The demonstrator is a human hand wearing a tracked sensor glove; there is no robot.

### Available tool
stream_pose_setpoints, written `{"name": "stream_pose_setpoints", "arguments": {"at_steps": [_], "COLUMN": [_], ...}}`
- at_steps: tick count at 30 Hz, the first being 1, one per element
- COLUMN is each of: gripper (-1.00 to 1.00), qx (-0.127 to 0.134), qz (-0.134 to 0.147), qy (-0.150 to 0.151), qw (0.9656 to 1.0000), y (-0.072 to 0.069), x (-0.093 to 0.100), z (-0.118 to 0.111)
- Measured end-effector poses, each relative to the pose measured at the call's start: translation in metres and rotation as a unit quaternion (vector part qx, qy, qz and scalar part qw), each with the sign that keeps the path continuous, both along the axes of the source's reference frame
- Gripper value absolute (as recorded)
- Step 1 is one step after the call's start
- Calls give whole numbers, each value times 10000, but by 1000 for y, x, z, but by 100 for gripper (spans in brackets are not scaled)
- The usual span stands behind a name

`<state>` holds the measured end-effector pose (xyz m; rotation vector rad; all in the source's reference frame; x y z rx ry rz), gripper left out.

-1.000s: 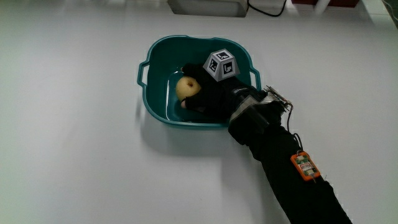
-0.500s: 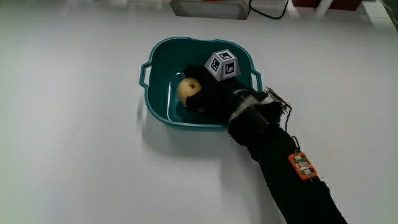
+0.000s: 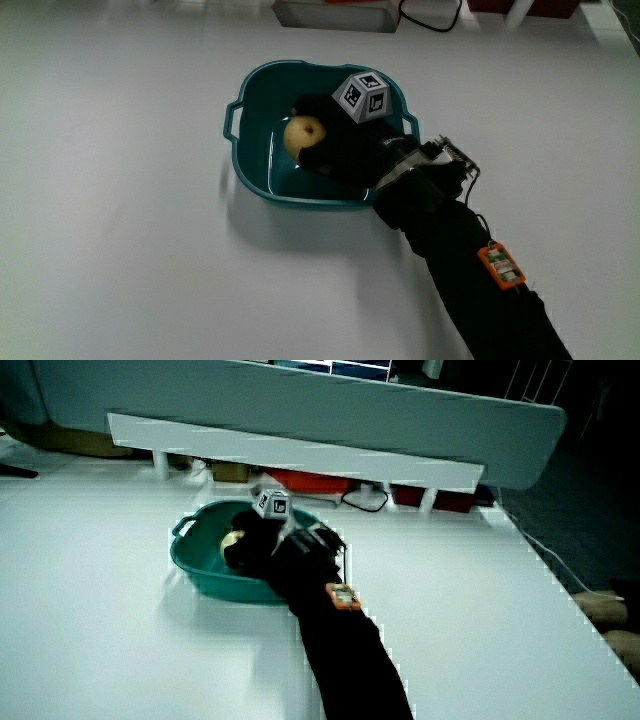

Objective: Pick pear from plate

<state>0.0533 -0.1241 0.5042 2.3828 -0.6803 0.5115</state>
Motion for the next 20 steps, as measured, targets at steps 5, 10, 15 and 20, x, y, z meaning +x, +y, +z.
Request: {"name": "stream_pose_setpoints", "arguments": {"at_steps": [5,10,15,20], "gripper": [100,100,100,100], "qx": [87,253,57,542], "qz": [-141,-356,-627,-1110], "qy": [-190,-476,-264,-615], "qw": [9997,9979,9977,9904], "y": [5,17,44,73], "x": [4,12,13,13], "z": [-16,-31,-79,-94]}}
